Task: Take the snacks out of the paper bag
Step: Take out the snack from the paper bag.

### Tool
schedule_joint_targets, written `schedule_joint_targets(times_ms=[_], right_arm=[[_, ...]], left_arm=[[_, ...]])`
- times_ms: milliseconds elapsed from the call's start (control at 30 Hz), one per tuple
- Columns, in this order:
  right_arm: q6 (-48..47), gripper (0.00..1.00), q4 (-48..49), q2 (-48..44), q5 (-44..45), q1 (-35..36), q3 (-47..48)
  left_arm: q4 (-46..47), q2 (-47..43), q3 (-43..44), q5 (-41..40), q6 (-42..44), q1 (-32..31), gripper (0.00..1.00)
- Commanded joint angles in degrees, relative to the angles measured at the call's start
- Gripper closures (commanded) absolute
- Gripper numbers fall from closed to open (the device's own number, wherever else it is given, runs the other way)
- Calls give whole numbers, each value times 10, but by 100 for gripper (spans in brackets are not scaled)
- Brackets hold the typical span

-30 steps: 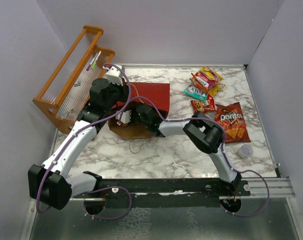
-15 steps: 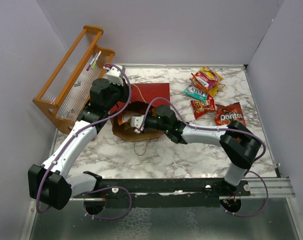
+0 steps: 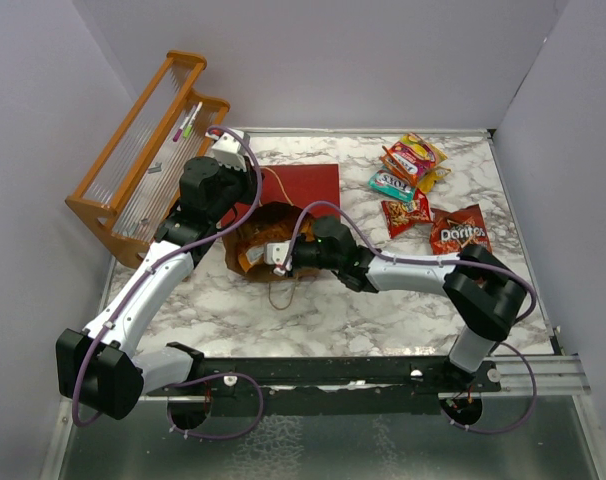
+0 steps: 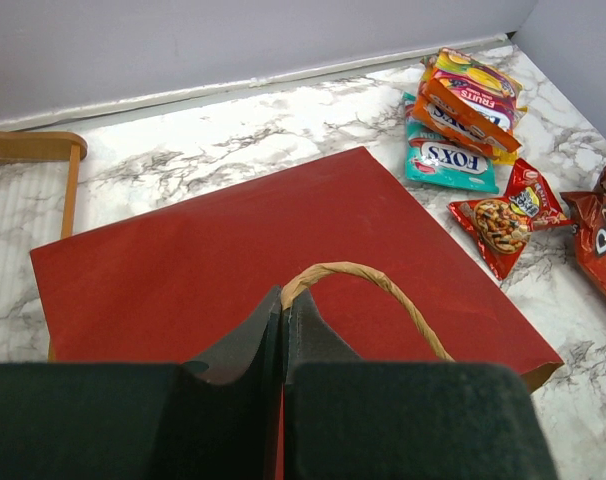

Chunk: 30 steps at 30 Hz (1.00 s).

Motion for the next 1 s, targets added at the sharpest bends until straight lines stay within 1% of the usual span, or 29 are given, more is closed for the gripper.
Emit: schedule_joint_targets(times_ms=[0, 67, 133, 300, 400, 500, 567, 633, 733, 800, 867, 933, 967], right_arm=[[-70, 86, -55, 32, 20, 4, 31], [-89, 74, -56, 41, 37, 6, 30], [-103, 67, -54, 52, 48, 6, 29], [-125, 55, -36, 84, 78, 8, 34], [-142, 45, -10, 102, 108, 12, 34], [-181, 40, -3, 118, 124, 19, 38], [-208, 33, 14, 126, 141, 23, 37], [-229, 30, 47, 135, 159, 29, 31], [-241, 31, 61, 145, 165, 32, 39], [-238, 35, 61, 150, 170, 33, 51], [-234, 44, 52, 148, 154, 35, 57], [-223, 59, 43, 140, 131, 35, 56], [-216, 65, 45, 136, 125, 35, 54]], left_arm=[[19, -12, 3, 9, -3, 3, 100], [19, -11, 4, 10, -3, 3, 100], [17, -11, 4, 11, -4, 4, 100], [17, -11, 5, 11, -4, 4, 100], [17, -10, 4, 12, -4, 4, 100], [17, -9, 5, 14, -6, 4, 100], [17, -9, 4, 15, -6, 4, 100], [18, -9, 4, 16, -7, 4, 100], [18, -10, 5, 17, -8, 4, 100], [18, -10, 5, 19, -9, 3, 100], [20, -10, 4, 20, -11, 4, 100], [21, -10, 4, 21, -11, 4, 100], [21, -10, 4, 21, -11, 4, 100]])
